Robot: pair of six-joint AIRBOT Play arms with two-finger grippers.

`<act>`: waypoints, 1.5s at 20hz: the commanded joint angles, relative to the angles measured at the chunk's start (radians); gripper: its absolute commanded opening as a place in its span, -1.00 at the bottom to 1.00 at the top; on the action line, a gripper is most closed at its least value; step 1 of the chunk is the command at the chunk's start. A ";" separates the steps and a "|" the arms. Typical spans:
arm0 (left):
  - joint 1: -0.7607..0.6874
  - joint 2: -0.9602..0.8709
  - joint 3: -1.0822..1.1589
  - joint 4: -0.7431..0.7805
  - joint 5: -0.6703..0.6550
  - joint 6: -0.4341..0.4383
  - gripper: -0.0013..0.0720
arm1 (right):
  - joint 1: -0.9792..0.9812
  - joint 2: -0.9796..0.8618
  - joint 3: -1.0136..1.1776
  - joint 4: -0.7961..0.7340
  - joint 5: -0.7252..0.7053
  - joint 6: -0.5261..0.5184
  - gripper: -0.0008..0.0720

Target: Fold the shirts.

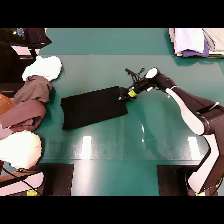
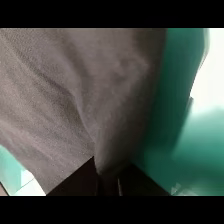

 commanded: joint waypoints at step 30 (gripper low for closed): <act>-0.235 0.000 0.000 0.017 0.074 0.038 -0.91 | -1.273 0.683 -0.319 -0.662 0.137 0.291 0.22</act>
